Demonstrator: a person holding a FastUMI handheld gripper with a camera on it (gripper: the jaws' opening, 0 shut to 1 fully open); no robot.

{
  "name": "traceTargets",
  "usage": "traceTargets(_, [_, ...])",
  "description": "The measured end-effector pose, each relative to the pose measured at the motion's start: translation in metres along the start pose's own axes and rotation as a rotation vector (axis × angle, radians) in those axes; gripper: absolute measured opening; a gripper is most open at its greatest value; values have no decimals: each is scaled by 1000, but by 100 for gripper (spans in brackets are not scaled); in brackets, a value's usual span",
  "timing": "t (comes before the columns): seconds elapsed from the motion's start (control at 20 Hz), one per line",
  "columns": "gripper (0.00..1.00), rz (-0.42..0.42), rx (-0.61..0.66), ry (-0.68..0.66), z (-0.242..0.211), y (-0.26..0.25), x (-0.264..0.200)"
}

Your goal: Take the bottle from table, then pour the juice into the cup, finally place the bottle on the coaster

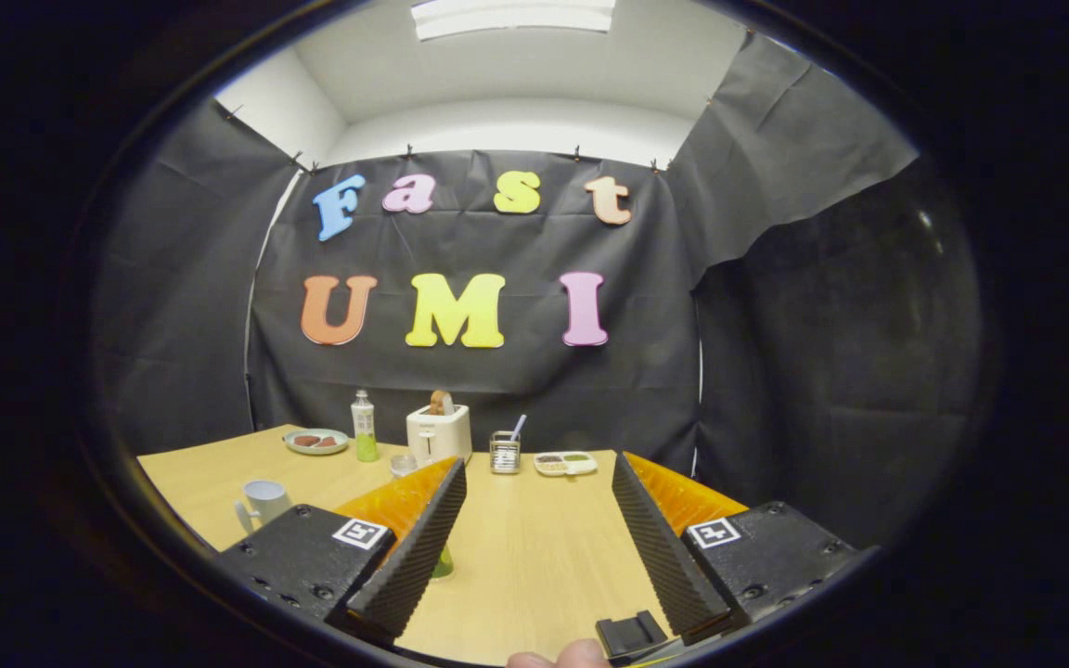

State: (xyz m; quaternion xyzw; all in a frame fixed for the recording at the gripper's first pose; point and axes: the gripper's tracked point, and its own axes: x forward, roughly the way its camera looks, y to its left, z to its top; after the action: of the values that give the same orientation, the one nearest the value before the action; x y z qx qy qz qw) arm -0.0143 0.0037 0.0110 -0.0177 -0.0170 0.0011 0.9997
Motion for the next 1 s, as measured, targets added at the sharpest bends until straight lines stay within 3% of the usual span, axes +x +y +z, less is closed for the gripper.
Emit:
traceTargets(0.45, [100, 29, -6, -8, -5, 18, 3])
traceTargets(1.0, [100, 168, 18, 98, -61, 90, 43])
